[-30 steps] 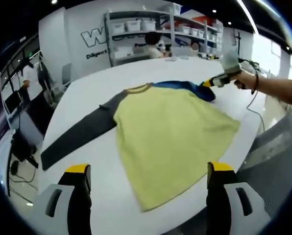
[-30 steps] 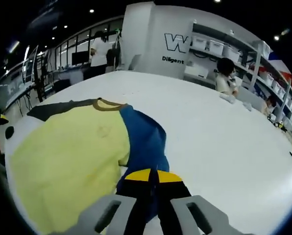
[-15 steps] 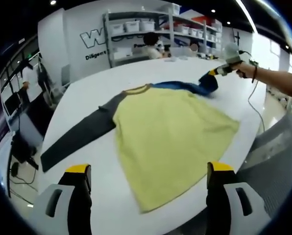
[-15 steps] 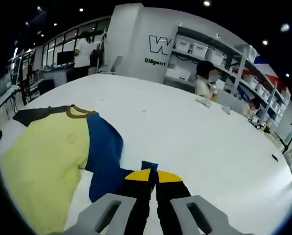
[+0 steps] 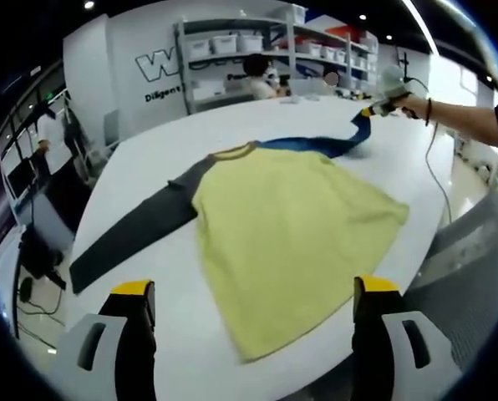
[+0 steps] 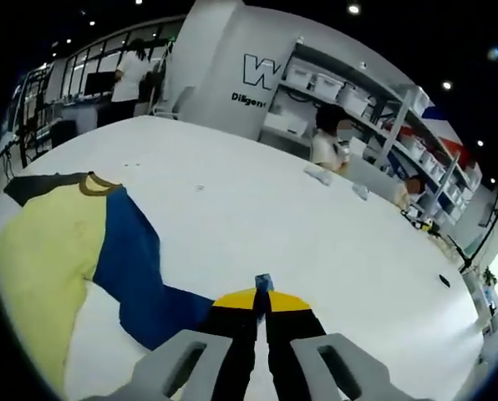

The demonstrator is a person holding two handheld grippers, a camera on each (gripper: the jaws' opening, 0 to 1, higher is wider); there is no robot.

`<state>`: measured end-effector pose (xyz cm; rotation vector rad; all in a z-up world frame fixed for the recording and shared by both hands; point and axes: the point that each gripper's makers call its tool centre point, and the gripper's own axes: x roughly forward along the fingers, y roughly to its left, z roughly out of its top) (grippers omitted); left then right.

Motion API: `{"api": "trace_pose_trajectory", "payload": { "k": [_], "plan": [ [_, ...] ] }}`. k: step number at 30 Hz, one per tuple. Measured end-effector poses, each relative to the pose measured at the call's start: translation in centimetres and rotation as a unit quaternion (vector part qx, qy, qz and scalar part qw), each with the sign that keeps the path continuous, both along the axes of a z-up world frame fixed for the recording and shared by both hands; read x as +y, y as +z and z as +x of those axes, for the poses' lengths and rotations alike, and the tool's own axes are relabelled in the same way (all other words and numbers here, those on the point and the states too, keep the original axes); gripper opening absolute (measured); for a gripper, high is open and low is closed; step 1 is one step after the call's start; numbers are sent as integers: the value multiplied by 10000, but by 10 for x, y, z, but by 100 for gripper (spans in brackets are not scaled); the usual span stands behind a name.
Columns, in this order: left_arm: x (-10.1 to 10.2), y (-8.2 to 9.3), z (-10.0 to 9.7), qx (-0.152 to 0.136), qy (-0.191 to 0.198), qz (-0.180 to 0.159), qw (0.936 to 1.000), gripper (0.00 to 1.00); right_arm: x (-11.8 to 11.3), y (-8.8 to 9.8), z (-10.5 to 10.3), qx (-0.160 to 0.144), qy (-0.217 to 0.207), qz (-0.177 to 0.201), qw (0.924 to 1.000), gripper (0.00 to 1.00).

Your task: Fold the garment on the visible template until the final outline fits inside the template.

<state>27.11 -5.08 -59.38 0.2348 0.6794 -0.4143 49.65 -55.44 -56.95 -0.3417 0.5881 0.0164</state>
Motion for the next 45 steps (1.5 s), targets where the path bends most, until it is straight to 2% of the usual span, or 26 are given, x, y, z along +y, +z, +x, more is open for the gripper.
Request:
{"api": "trace_pose_trajectory", "payload": {
  "k": [4, 12, 13, 15, 24, 32, 45],
  "plan": [
    [-2, 0, 0, 15, -54, 43, 10000, 96, -16, 5, 12, -66, -131, -56, 9999, 0],
    [2, 0, -2, 41, -69, 103, 9999, 96, -44, 7, 20, -273, -444, 84, 9986, 0],
    [3, -1, -2, 53, -58, 112, 9999, 96, -46, 4, 18, -312, -572, 212, 9977, 0],
    [3, 0, -2, 43, -50, 123, 9999, 96, -53, -9, 9, -183, -849, 398, 9954, 0],
    [2, 0, -2, 46, -65, 149, 9999, 96, -69, -56, -28, 192, -1416, 740, 9870, 0],
    [0, 1, -1, 42, -83, 154, 9998, 96, -71, -79, -50, 377, -1694, 846, 9812, 0],
    [1, -1, -3, 97, -79, 137, 9998, 97, -77, -106, -59, 534, -2034, 1087, 9716, 0]
  ]
}}
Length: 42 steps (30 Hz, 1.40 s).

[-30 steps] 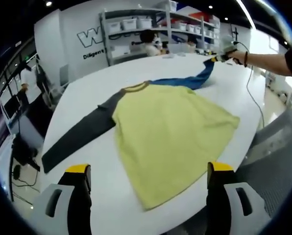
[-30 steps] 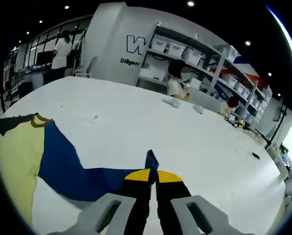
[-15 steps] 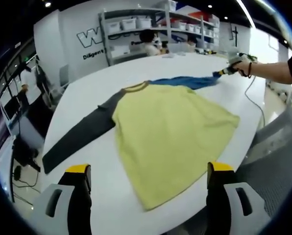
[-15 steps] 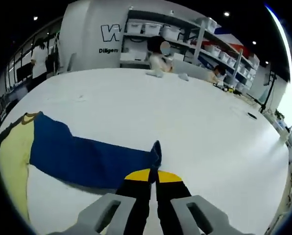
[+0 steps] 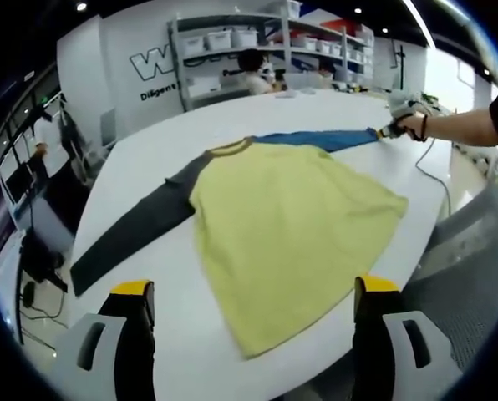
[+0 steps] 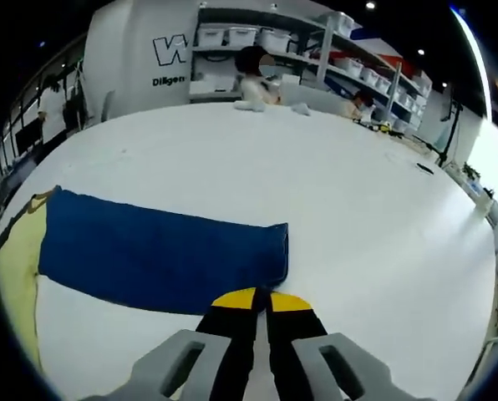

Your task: Fold the garment on the visible template until the final outline fits inside the template.

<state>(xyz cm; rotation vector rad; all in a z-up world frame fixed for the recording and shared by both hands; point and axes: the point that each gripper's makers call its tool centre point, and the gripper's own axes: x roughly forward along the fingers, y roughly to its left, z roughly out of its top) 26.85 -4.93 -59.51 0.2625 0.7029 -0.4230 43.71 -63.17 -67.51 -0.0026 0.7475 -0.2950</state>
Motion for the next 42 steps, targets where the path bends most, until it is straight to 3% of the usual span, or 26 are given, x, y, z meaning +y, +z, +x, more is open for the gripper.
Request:
{"api": "trace_pose_trajectory", "payload": {
  "k": [1, 2, 7, 17, 27, 34, 42],
  "plan": [
    [0, 0, 0, 13, 6, -9, 10000, 97, 0, 2, 1, -171, -79, 27, 9998, 0],
    [0, 0, -1, 13, 12, -21, 10000, 98, 0, 0, -1, -69, -41, 13, 10000, 0],
    [-1, -1, -1, 41, 37, -108, 9999, 99, -2, 2, -1, -149, -47, 50, 9999, 0],
    [-3, -4, -3, 92, 29, -145, 9998, 99, -10, 5, -5, -373, -245, 309, 9985, 23],
    [-3, -4, -3, 121, 24, -151, 9998, 99, -7, 24, 2, -748, -215, 493, 9957, 35],
    [-6, -4, -3, 134, -23, -131, 9998, 99, -7, 23, -1, -718, -397, 803, 9934, 51],
    [-1, 0, -1, 58, 44, -94, 9999, 99, -5, 17, -2, -717, -438, 956, 9919, 44]
  ]
}}
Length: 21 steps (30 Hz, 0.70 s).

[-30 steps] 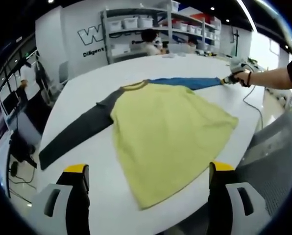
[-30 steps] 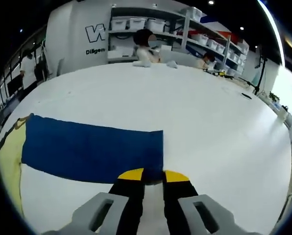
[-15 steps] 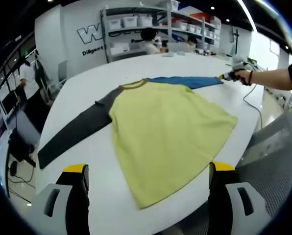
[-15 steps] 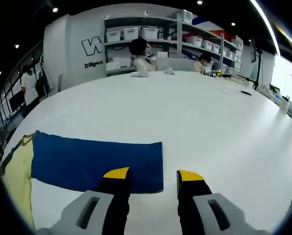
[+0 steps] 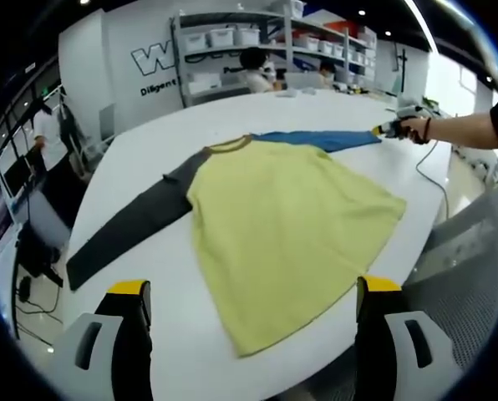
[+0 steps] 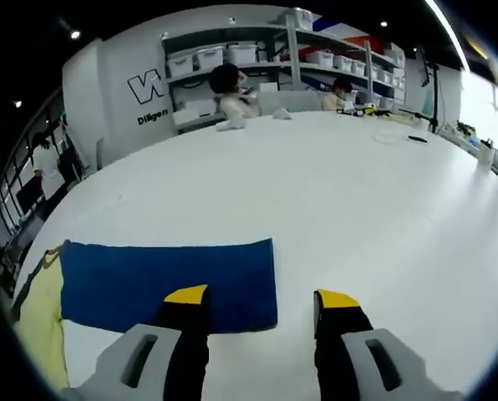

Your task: Fold the garment on the visible template until the final outline fits inside the template.

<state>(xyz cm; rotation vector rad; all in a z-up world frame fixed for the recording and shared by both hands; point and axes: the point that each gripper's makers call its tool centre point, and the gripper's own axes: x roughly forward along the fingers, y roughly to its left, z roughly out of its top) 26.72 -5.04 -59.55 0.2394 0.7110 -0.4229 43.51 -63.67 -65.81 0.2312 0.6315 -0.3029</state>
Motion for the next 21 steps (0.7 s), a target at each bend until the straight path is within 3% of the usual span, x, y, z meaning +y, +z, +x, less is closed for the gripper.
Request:
{"api": "trace_pose_trajectory", "payload": {
  "k": [5, 11, 18, 21],
  "plan": [
    [4, 3, 1, -40, 42, 54, 10000, 99, 2, -7, -4, 172, 81, -95, 9998, 25],
    [5, 2, -1, -22, 51, 94, 9999, 99, 2, -9, -2, 187, 137, -141, 9996, 23],
    [5, 1, -2, 6, 61, 107, 9999, 99, 5, -11, -2, 497, 489, -657, 9954, 9],
    [7, 2, -1, -21, 92, 85, 9999, 99, 2, -12, -1, 517, 456, -618, 9957, 4]
  ]
}}
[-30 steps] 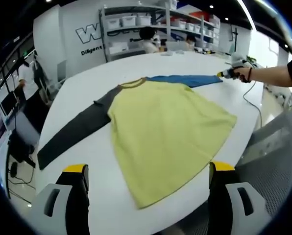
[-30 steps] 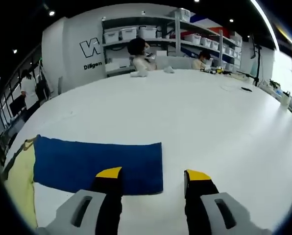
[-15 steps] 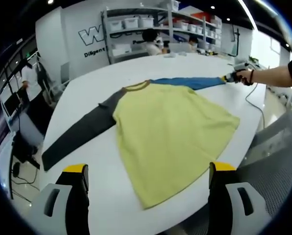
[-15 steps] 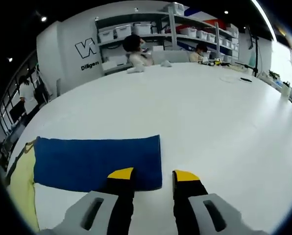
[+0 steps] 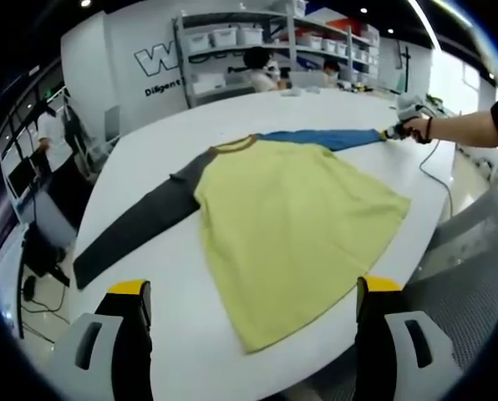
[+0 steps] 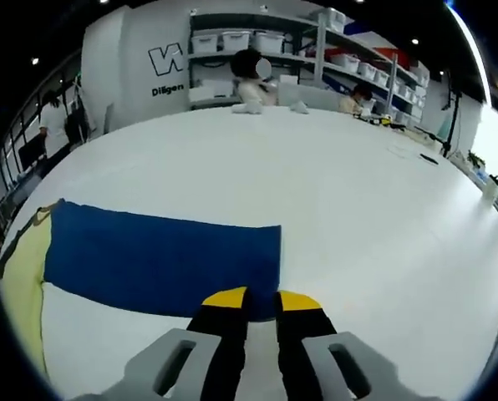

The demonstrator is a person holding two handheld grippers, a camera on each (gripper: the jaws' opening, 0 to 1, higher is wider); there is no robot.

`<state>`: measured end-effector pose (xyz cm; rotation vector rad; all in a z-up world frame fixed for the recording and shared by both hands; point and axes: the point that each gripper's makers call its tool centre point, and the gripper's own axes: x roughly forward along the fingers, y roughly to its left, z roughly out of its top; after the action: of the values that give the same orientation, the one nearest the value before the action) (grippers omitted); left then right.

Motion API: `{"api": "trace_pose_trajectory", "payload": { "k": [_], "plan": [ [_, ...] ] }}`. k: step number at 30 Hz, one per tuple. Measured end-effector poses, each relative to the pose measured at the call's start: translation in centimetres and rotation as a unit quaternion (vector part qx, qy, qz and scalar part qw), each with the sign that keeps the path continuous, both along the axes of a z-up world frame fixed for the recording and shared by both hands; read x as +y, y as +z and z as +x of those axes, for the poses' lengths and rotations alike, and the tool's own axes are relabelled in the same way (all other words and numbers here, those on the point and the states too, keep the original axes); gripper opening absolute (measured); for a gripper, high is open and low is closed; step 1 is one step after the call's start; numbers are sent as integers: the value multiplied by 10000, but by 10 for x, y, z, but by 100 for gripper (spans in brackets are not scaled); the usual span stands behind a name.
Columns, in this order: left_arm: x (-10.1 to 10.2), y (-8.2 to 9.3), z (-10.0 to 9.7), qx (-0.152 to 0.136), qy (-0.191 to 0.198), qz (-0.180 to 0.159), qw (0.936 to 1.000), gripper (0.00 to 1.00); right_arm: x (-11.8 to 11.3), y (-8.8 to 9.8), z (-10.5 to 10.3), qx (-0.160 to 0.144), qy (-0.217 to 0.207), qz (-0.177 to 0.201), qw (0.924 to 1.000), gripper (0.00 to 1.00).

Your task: Fold the garment on the visible template until the final outline fits inside the template.

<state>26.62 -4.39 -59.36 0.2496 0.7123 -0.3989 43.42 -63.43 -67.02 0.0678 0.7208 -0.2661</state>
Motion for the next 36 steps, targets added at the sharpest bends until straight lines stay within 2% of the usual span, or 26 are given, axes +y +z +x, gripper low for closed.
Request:
{"api": "trace_pose_trajectory", "payload": {
  "k": [5, 8, 11, 18, 23, 28, 33, 36],
  "plan": [
    [1, -1, 0, 8, 72, -74, 9999, 99, 1, 0, 1, 44, 83, 0, 10000, 0],
    [0, -1, 0, 17, 101, -154, 9998, 99, -7, 1, 4, 37, -121, 115, 9999, 0],
    [-2, 0, 0, 5, 88, -204, 9998, 99, -6, 3, 5, 52, -99, 120, 9999, 0],
    [-1, 2, 0, -15, 170, -317, 9994, 99, -3, 20, 12, -70, -217, 524, 9984, 0],
    [-1, 4, 0, -60, 185, -327, 9993, 99, 6, 39, 22, -204, -109, 673, 9975, 0],
    [-3, 5, -1, -81, 151, -362, 9992, 99, 18, 49, 29, -213, 121, 642, 9976, 0],
    [-4, 6, 0, -103, 76, -301, 9995, 99, 27, 56, 40, -289, 74, 913, 9954, 0],
    [-5, 8, 0, -140, 49, -324, 9994, 99, 43, 62, 49, -415, 57, 1345, 9900, 0]
  ]
}}
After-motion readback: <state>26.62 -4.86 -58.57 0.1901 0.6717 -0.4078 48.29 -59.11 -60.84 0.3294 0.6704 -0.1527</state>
